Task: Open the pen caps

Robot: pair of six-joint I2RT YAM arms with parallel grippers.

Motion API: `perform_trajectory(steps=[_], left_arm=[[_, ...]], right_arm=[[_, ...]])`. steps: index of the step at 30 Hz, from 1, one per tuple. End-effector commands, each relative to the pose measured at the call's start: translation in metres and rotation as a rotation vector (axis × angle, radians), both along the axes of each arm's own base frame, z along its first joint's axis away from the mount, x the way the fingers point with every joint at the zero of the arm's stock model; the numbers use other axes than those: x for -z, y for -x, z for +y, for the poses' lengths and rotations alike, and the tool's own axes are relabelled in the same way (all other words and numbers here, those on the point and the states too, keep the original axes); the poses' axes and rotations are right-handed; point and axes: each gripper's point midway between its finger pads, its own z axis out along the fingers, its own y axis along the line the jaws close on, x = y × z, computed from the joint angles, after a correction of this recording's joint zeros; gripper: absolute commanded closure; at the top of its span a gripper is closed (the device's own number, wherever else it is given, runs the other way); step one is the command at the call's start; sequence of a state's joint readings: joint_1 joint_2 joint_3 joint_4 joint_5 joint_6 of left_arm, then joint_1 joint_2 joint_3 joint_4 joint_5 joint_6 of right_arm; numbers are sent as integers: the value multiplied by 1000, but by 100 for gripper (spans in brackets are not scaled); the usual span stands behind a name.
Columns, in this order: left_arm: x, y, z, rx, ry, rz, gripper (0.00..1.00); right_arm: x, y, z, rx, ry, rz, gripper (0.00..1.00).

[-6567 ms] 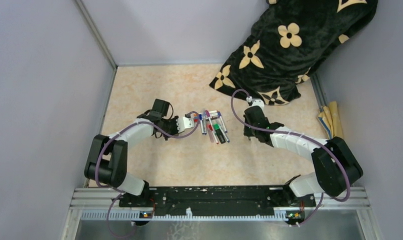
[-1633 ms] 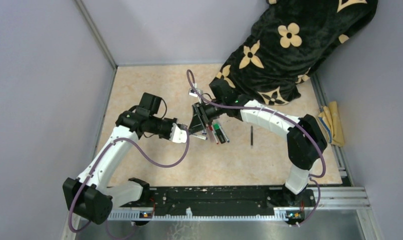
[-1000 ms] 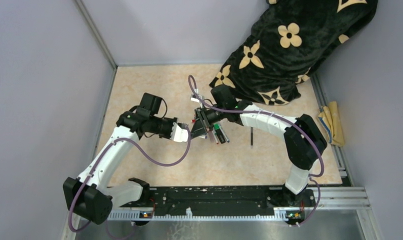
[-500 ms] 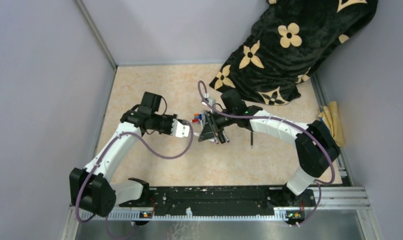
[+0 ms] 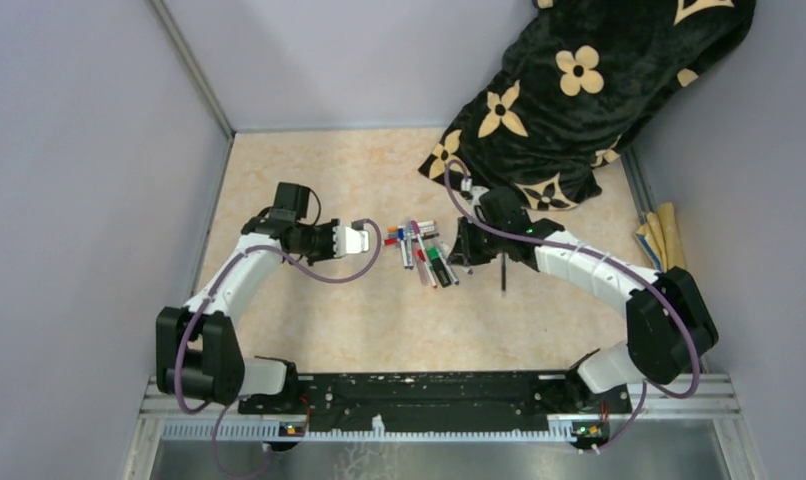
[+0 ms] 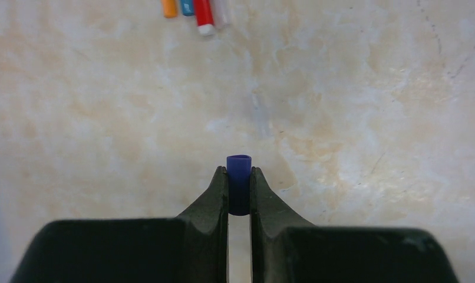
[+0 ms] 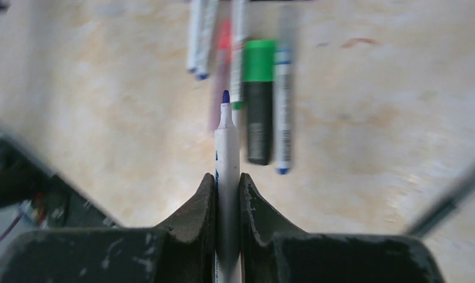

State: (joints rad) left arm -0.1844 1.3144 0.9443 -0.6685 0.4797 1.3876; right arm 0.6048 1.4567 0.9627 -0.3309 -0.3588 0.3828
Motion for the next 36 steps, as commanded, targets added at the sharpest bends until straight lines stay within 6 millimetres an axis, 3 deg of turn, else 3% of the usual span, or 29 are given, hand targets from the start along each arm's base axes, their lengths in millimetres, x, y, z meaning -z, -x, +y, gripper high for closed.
perform_trajectory(steps=[1, 5, 11, 17, 22, 31, 33, 36], left_arm=[[45, 19, -8, -83, 78, 189, 100], [64, 19, -5, -112, 70, 178, 100], [83, 17, -1, -169, 64, 184, 81], [98, 16, -2, -188, 56, 188, 72], [101, 19, -5, -185, 51, 206, 57], [73, 6, -9, -223, 85, 212, 44], [59, 0, -10, -243, 105, 217, 41], [23, -13, -15, -270, 168, 221, 34]], right_arm=[[13, -60, -58, 417, 191, -189, 100], [35, -72, -69, 488, 254, -208, 100], [65, -83, -82, 566, 347, -206, 100], [84, -80, -93, 592, 402, -195, 100], [99, -71, -100, 591, 435, -172, 82], [100, -68, -102, 573, 451, -172, 74], [93, -70, -103, 573, 452, -186, 71], [76, -72, -105, 576, 444, -220, 69]])
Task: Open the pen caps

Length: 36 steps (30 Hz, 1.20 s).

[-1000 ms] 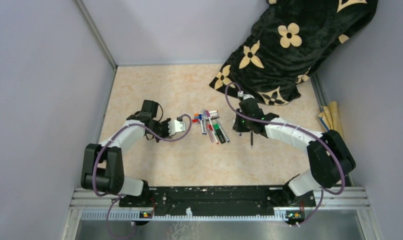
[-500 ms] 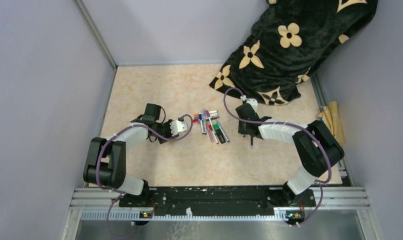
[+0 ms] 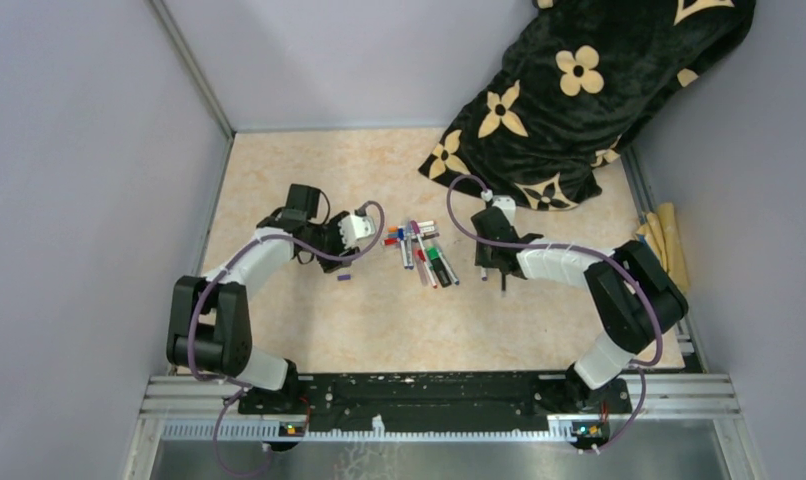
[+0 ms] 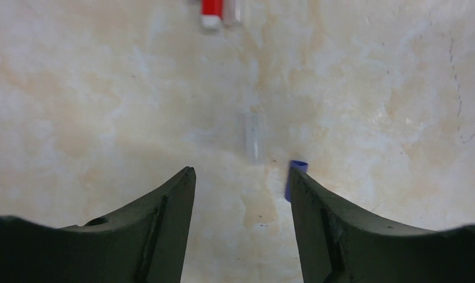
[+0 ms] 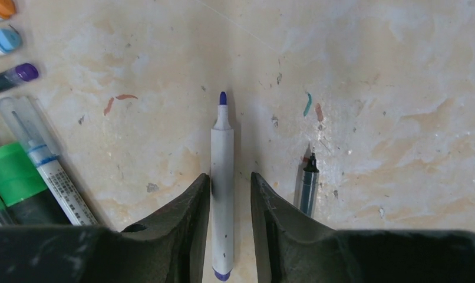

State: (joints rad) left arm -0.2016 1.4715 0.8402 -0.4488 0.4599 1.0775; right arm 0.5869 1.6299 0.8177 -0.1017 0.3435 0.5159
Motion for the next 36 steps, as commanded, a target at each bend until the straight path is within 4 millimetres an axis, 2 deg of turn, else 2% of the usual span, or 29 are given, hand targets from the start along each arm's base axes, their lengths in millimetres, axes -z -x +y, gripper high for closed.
perform_trajectory(steps=[1, 5, 8, 10, 12, 16, 23, 30, 34, 36], left_arm=[[-55, -15, -11, -53, 109, 14, 31], [-93, -21, -17, -109, 182, 41, 18], [-112, -21, -20, -132, 231, 59, 8], [-123, -19, -21, -143, 269, 73, 1], [-131, -18, -21, -169, 299, 88, 1], [-142, -15, -14, -217, 358, 131, 1], [-152, -12, 0, -255, 413, 150, 1], [-157, -8, -2, -243, 431, 145, 1], [-157, -5, -4, -230, 445, 155, 1], [-157, -1, -8, -196, 462, 157, 1]], right_arm=[[-24, 0, -6, -8, 34, -45, 68], [-56, -1, 11, -71, 31, -119, 63], [-69, 2, 41, -171, -3, -141, 63], [-69, 6, 64, -254, -37, -135, 63], [-63, 9, 81, -309, -48, -119, 63], [-48, 10, 99, -368, -54, -80, 67], [-26, 5, 104, -384, -17, -39, 69], [-8, 10, 97, -376, 13, -8, 72], [5, 16, 87, -367, 44, 10, 72], [11, 21, 82, -360, 46, 20, 77]])
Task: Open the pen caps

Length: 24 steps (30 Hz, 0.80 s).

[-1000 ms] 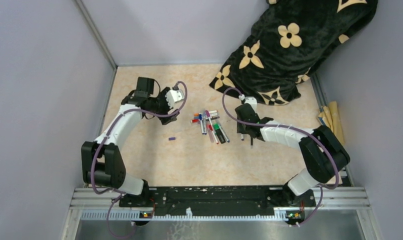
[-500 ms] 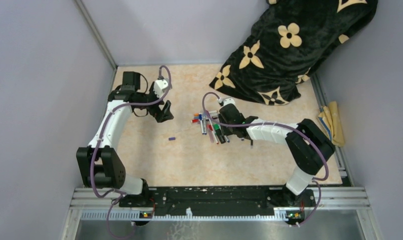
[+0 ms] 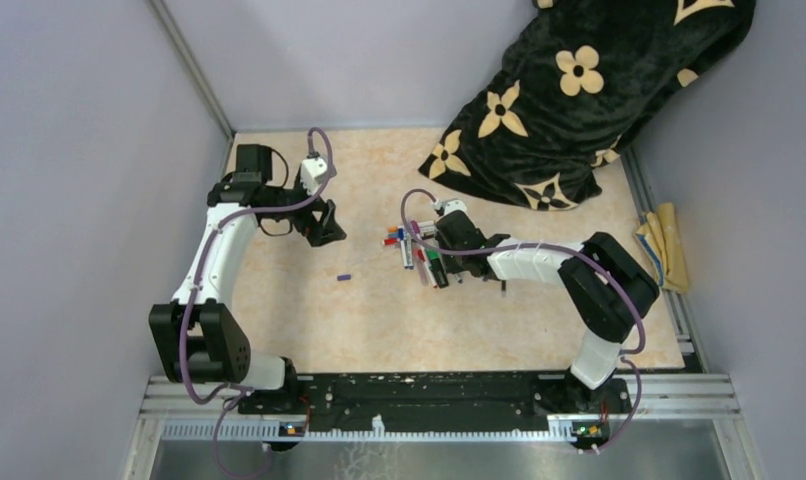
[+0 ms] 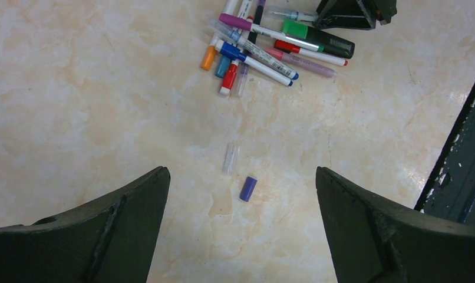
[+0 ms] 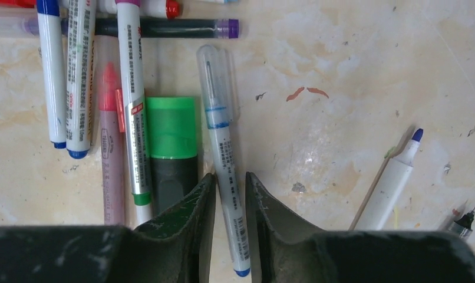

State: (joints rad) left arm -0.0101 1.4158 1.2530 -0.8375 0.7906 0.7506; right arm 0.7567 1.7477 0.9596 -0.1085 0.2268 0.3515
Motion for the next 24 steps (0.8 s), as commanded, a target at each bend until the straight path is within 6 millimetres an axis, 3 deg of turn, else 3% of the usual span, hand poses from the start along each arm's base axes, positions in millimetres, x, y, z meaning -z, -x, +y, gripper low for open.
perform_trajectory(steps=[1, 6, 13, 16, 24], left_arm=[[-13, 13, -11, 67, 69, -20, 1], [-12, 29, -21, 157, 118, -37, 1], [-10, 57, -37, 339, 156, -134, 1], [-11, 66, -45, 407, 173, -182, 1], [0, 91, -71, 628, -5, -384, 1]], right_arm=[[12, 7, -9, 12, 19, 2, 82], [-19, 7, -5, -1, -80, -30, 99], [-103, 9, 15, -158, -335, -27, 100], [-132, 24, 31, -296, -430, 27, 100], [-172, 76, 83, -628, -682, 248, 100]])
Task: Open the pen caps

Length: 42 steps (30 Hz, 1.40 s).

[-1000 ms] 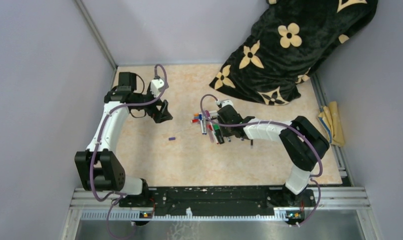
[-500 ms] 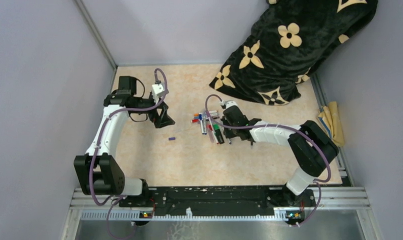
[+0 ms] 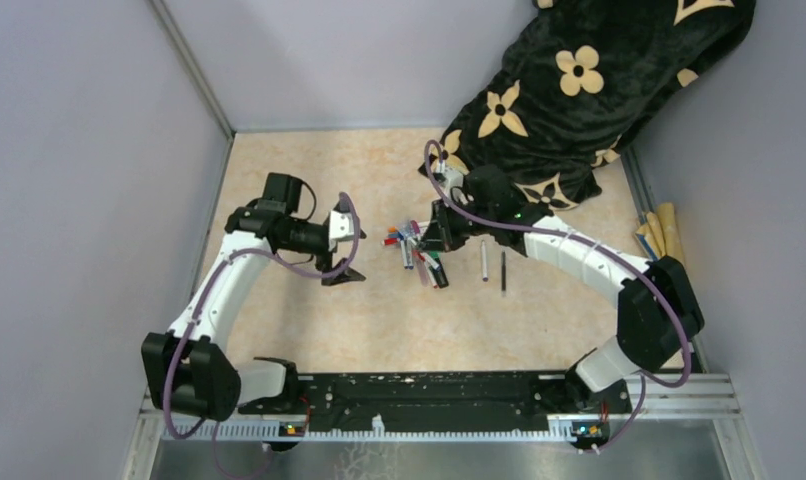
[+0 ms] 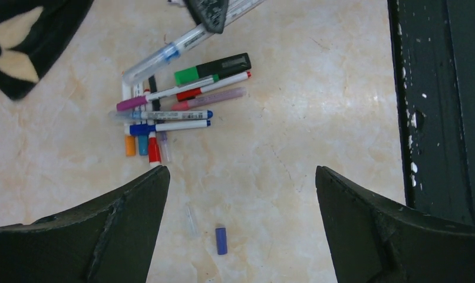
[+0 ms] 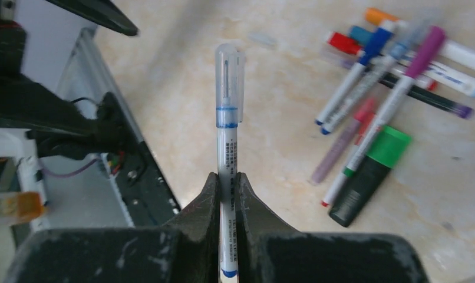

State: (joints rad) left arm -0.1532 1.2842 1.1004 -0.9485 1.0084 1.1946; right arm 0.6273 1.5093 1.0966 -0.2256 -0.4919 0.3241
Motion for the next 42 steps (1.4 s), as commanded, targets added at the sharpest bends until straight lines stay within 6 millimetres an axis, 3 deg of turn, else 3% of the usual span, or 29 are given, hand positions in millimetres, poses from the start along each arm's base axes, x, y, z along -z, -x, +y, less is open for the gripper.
perform_trajectory(steps=[1, 8, 14, 19, 23, 25, 26, 28, 31, 35, 37, 41, 42], left_arm=[[0, 16, -13, 138, -70, -236, 1], [4, 14, -14, 177, -161, -365, 2], [26, 25, -8, 241, -242, -353, 12], [35, 29, -5, 264, -272, -370, 35], [38, 24, -3, 259, -298, -393, 60], [36, 23, -6, 256, -285, -397, 77], [33, 22, -7, 247, -275, -399, 85], [30, 18, -9, 234, -269, -401, 97], [26, 14, -11, 214, -262, -399, 100], [23, 12, -13, 200, -252, -385, 100], [22, 11, -13, 197, -255, -382, 100], [23, 9, -10, 189, -272, -386, 100], [24, 8, -9, 185, -280, -385, 100]], right_arm=[[-27, 41, 33, -264, -155, 119, 100], [-23, 66, 69, -426, -150, 192, 100], [-30, 73, 87, -476, -183, 216, 100], [-33, 74, 91, -489, -210, 228, 100], [-28, 76, 92, -497, -208, 245, 100], [-26, 78, 93, -498, -209, 251, 100], [-25, 77, 94, -495, -210, 254, 99], [-23, 78, 96, -488, -214, 256, 82], [-18, 79, 99, -472, -217, 257, 68], [-14, 80, 104, -460, -234, 267, 66], [-12, 77, 104, -444, -230, 260, 69], [-14, 74, 104, -423, -222, 240, 100], [-14, 72, 104, -413, -214, 232, 100]])
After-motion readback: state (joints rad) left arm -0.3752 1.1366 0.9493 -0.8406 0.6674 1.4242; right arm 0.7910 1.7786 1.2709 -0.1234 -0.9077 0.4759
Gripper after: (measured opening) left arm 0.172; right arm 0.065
